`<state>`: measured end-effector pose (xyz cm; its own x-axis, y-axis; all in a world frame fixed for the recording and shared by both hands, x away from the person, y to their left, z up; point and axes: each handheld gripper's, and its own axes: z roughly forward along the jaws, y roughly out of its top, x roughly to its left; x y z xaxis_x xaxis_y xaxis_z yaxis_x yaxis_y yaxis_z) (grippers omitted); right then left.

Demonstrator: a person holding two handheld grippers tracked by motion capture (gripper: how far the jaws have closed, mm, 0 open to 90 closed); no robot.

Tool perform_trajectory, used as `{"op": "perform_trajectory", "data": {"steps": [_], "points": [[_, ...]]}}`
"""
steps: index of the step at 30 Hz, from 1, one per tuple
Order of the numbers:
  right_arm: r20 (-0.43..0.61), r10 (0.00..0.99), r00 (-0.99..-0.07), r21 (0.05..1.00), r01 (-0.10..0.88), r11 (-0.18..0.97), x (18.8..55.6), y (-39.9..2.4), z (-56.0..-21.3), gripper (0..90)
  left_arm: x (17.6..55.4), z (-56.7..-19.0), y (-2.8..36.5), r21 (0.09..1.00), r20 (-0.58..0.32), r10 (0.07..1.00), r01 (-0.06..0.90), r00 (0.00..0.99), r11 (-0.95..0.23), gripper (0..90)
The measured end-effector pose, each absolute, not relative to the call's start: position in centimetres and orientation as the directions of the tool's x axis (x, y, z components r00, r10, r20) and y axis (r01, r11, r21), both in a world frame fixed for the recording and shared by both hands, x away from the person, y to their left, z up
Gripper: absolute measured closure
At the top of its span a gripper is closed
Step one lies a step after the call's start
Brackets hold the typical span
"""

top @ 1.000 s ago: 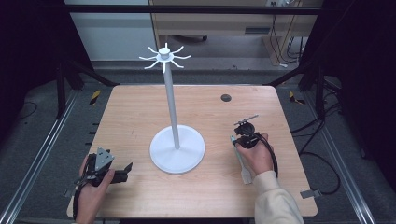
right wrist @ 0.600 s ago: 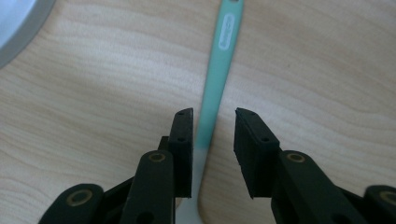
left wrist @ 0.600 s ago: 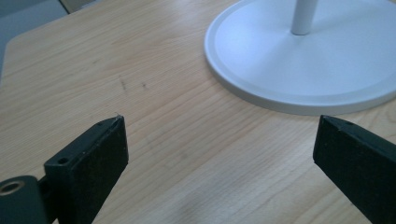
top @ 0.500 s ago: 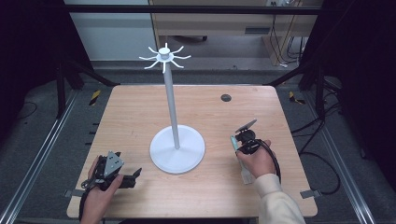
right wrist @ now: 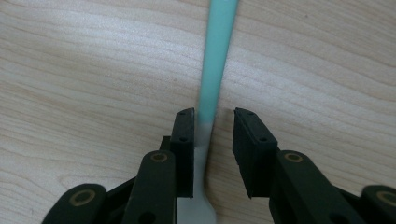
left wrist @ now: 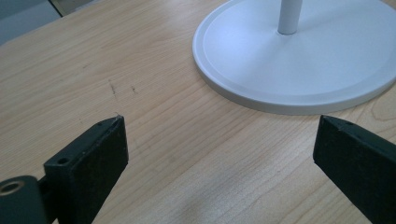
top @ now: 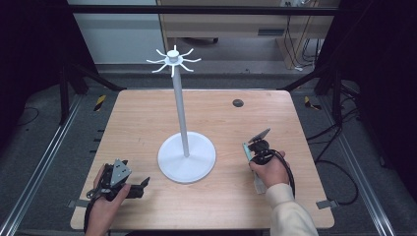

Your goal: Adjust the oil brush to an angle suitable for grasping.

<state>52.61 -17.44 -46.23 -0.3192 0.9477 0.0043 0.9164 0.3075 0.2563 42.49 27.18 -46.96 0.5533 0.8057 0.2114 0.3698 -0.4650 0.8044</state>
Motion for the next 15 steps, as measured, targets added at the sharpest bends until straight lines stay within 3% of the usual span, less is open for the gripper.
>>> {"op": "perform_trajectory", "data": {"steps": [15], "points": [[0.0, 0.945, -0.327, 0.227, 0.92, 0.319, 52.88, -16.91, -46.52, 75.0, 42.48, -46.96, 27.17, 0.804, 0.209, 0.802, 0.368, 0.559, -0.467, 2.8]]}}
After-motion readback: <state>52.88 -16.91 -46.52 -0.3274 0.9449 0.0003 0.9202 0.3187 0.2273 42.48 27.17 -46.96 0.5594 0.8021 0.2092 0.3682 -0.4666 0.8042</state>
